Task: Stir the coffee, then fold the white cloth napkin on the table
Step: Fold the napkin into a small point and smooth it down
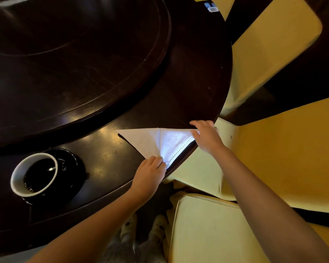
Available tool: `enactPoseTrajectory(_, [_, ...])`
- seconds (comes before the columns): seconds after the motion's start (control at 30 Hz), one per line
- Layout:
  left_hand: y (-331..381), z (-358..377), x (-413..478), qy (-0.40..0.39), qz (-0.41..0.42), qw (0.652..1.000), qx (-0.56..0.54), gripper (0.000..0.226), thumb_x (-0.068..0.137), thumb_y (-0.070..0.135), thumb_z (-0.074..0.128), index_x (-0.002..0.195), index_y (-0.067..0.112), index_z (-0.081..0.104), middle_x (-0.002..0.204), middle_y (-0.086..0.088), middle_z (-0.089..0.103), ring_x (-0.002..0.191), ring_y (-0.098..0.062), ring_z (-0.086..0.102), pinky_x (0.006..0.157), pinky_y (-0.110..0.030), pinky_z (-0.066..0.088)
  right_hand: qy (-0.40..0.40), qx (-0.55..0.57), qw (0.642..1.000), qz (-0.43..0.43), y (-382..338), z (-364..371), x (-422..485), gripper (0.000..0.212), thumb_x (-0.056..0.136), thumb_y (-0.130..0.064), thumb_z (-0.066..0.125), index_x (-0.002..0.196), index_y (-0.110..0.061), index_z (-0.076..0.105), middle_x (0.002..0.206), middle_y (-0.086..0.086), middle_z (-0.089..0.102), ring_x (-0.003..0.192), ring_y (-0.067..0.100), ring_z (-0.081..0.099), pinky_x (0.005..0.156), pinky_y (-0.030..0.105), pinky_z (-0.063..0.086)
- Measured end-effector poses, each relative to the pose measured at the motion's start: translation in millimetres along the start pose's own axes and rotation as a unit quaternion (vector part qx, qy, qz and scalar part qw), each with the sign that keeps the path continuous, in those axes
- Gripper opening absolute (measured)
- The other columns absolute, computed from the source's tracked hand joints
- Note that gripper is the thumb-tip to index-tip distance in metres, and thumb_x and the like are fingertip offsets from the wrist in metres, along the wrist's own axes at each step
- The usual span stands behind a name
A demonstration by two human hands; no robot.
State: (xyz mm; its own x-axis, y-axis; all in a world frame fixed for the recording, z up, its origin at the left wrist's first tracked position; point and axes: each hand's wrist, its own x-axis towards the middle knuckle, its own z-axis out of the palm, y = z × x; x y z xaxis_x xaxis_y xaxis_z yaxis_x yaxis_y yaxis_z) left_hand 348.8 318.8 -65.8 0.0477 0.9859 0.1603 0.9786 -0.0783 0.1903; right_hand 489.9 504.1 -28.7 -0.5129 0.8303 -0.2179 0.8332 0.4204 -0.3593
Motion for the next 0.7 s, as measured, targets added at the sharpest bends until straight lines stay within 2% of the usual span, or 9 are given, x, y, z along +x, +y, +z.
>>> enactPoseTrajectory(0.07, [-6.8, -2.3, -1.8, -0.012, 0.015, 1.000, 0.001, 0.019, 0.065, 0.019, 0.083, 0.077, 0.012, 0.069, 0.078, -0.002, 0.067, 0.068, -0.014, 0.062, 0.060, -0.025, 0.053, -0.028, -0.017, 0.999, -0.016, 6.7, 2.7, 3.7, 0.027, 0.095, -0.027, 0.045, 0.116, -0.014, 0.057, 0.127, 0.007, 0.050, 0.117, 0.027, 0.040, 0.097, 0.038, 0.034])
enactPoseTrajectory(0.13, [-17.2, -6.2, -5.3, -0.017, 0.033, 0.999, 0.000, 0.017, 0.066, 0.017, 0.081, 0.075, 0.012, 0.066, 0.078, -0.002, 0.065, 0.068, -0.015, 0.061, 0.058, -0.027, 0.053, -0.038, 0.000, 0.999, -0.021, 10.6, 4.5, -1.7, 0.021, 0.093, -0.027, 0.051, 0.101, -0.009, 0.060, 0.112, 0.010, 0.054, 0.105, 0.026, 0.046, 0.086, 0.033, 0.037])
enactPoseTrajectory(0.23, [-37.3, -11.4, -12.0, -0.015, 0.071, 0.997, 0.004, 0.003, 0.076, 0.017, 0.068, 0.076, 0.014, 0.067, 0.080, 0.001, 0.065, 0.071, -0.015, 0.061, 0.059, -0.026, 0.053, -0.104, 0.107, 0.989, 0.008, 16.4, 5.1, -24.0, 0.018, 0.094, -0.027, 0.050, 0.094, -0.010, 0.055, 0.089, 0.005, 0.056, 0.084, 0.021, 0.054, 0.067, 0.026, 0.040])
enactPoseTrajectory(0.3, [-47.9, -14.3, -14.3, -0.020, 0.091, 0.996, 0.000, 0.022, 0.083, 0.024, 0.048, 0.078, 0.016, 0.068, 0.083, 0.002, 0.066, 0.075, -0.016, 0.062, 0.061, -0.025, 0.053, -0.128, 0.200, 0.971, 0.032, 22.6, 10.2, -42.0, 0.015, 0.094, -0.024, 0.052, 0.090, -0.009, 0.054, 0.076, -0.001, 0.054, 0.071, 0.016, 0.052, 0.057, 0.021, 0.038])
enactPoseTrajectory(0.4, [-52.4, -19.0, -10.5, -0.035, 0.121, 0.992, 0.011, 0.029, 0.083, 0.027, 0.041, 0.075, 0.018, 0.067, 0.081, 0.003, 0.067, 0.075, -0.015, 0.063, 0.060, -0.023, 0.053, -0.120, 0.288, 0.947, 0.073, 32.6, 28.3, -61.0, 0.011, 0.091, -0.020, 0.057, 0.086, -0.010, 0.057, 0.068, -0.004, 0.052, 0.060, 0.010, 0.047, 0.050, 0.015, 0.035])
enactPoseTrajectory(0.53, [-47.6, -22.9, -8.6, -0.037, 0.125, 0.991, 0.007, 0.028, 0.082, 0.027, 0.042, 0.073, 0.018, 0.067, 0.077, 0.003, 0.066, 0.073, -0.015, 0.062, 0.060, -0.023, 0.052, -0.049, 0.377, 0.919, 0.105, 36.7, 42.2, -70.6, 0.012, 0.084, -0.018, 0.066, 0.082, -0.013, 0.056, 0.070, 0.000, 0.056, 0.058, 0.015, 0.052, 0.051, 0.019, 0.044])
enactPoseTrajectory(0.6, [-45.6, -21.5, -11.0, -0.033, 0.111, 0.993, -0.013, 0.027, 0.084, 0.030, 0.044, 0.074, 0.020, 0.067, 0.079, 0.004, 0.065, 0.074, -0.013, 0.062, 0.061, -0.022, 0.051, -0.036, 0.378, 0.922, 0.077, 37.8, 38.5, -77.2, 0.014, 0.084, -0.017, 0.067, 0.083, -0.016, 0.054, 0.074, 0.000, 0.057, 0.064, 0.014, 0.055, 0.059, 0.022, 0.046])
enactPoseTrajectory(0.7, [-39.9, -19.4, -12.3, -0.031, 0.090, 0.995, -0.016, 0.017, 0.085, 0.030, 0.054, 0.078, 0.021, 0.067, 0.082, 0.005, 0.066, 0.076, -0.012, 0.062, 0.061, -0.021, 0.051, -0.083, 0.323, 0.943, -0.008, 41.5, 27.7, -90.3, 0.023, 0.081, -0.008, 0.068, 0.092, -0.021, 0.052, 0.092, -0.008, 0.056, 0.080, 0.005, 0.052, 0.070, 0.014, 0.042])
